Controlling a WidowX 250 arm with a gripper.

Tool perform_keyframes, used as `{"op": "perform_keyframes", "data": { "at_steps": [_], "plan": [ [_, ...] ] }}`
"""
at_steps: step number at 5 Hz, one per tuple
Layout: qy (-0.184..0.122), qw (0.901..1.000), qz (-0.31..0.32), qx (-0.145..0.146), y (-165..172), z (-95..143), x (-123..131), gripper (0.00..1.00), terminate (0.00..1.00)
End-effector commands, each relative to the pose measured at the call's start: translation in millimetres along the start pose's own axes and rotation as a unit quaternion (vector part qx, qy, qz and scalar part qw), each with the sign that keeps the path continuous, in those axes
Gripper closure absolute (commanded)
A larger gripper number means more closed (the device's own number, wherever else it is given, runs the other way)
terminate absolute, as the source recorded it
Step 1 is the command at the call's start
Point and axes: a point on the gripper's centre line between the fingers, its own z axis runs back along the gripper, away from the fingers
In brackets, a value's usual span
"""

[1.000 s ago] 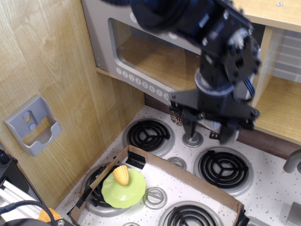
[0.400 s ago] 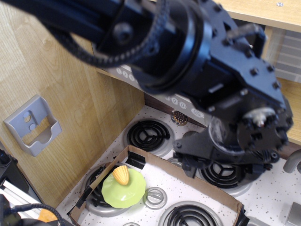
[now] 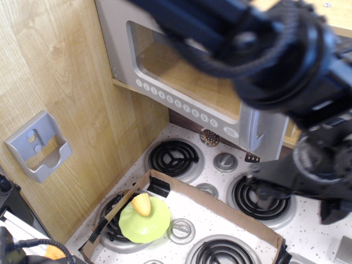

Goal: Open microwave

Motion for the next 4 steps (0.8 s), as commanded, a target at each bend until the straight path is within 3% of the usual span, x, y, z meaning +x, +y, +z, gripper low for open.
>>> {"op": "perform_keyframes", "data": {
  "at_steps": [1, 3, 4],
  "plan": [
    [-0.002, 0.9928, -0.116, -0.032, -65, 3, 58, 0.0, 0.0],
    [-0.026, 0.9812, -0.188, -0.035, -68, 0, 76, 0.0, 0.0],
    [-0.035, 0.9709, -0.233, -0.043, -51, -8, 80, 0.0, 0.0]
  ]
}}
